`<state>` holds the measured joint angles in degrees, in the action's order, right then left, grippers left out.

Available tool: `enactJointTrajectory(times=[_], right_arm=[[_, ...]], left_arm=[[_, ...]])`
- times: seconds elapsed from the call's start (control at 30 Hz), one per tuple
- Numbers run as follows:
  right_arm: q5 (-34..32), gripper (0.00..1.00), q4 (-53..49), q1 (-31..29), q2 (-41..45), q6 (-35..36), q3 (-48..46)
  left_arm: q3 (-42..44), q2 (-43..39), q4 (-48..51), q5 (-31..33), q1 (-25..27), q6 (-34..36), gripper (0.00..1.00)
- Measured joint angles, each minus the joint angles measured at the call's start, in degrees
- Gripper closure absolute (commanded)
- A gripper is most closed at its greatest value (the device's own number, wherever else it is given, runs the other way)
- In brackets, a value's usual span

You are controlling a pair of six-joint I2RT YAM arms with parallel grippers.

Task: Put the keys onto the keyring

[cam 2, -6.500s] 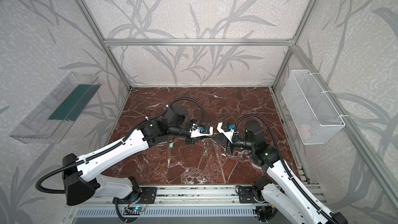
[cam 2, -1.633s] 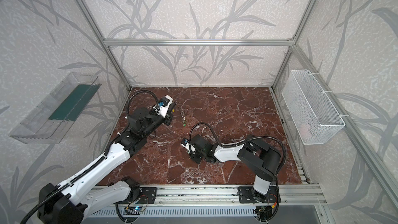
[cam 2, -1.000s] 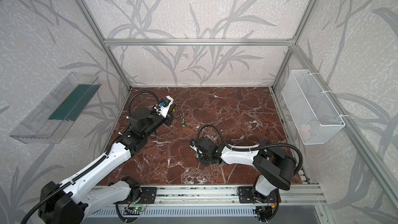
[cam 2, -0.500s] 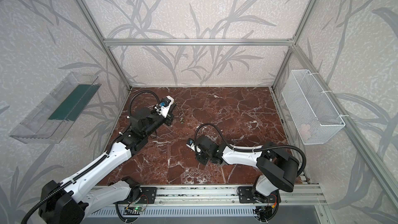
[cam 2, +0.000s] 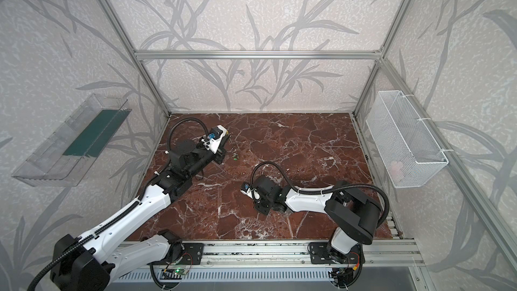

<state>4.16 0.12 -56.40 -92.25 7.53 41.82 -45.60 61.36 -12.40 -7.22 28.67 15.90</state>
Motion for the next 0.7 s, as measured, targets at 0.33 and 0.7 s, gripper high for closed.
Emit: enactJointTrajectory(times=[0.33,0.7], right_arm=[[0.4,0.94,-0.3,0.0,-0.4,1.2,0.3],[0.8,1.0,-0.2,0.0,-0.2,1.3,0.3]], left_arm=[[0.0,0.0,0.0,-0.2,0.0,0.2,1.0],[0.0,0.0,0.1,-1.3,0.0,0.5,1.0]])
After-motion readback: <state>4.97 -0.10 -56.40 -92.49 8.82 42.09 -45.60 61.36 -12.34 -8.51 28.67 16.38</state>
